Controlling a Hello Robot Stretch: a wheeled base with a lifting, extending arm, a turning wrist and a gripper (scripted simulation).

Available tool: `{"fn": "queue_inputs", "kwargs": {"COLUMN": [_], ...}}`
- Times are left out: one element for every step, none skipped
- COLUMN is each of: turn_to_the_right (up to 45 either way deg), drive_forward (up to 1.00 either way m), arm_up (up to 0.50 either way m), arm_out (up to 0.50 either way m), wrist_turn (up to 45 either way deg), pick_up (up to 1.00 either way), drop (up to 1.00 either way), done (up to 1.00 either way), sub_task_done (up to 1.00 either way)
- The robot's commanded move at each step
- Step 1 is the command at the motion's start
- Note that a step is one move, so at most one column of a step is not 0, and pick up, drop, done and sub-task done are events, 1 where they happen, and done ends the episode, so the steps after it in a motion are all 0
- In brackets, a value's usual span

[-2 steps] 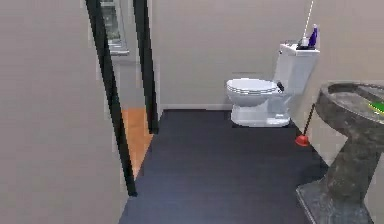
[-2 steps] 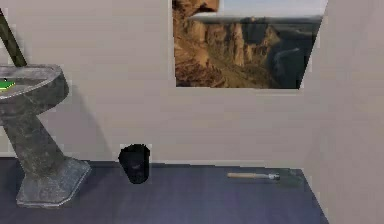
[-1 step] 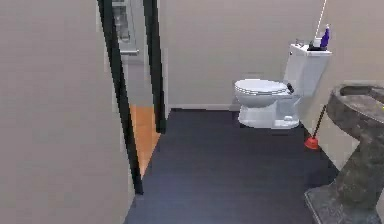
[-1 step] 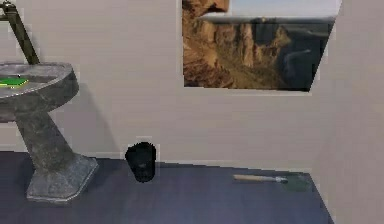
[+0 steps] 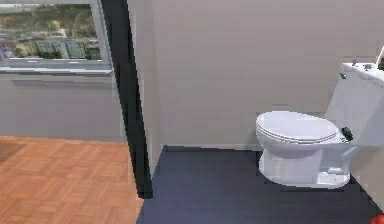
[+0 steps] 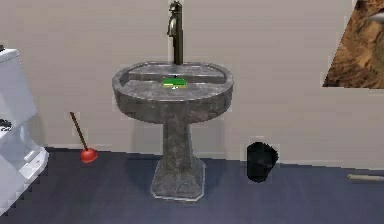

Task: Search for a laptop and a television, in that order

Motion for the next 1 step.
{"fn": "queue_inputs", "kwargs": {"turn_to_the_right": [-6.0], "drive_forward": [0.0], "arm_up": [0.0], "arm_out": [0.0], "wrist_turn": [0.0], "pick_up": [0.0], "drop": [0.0], "done": [0.0], "sub_task_done": [0.0]}}
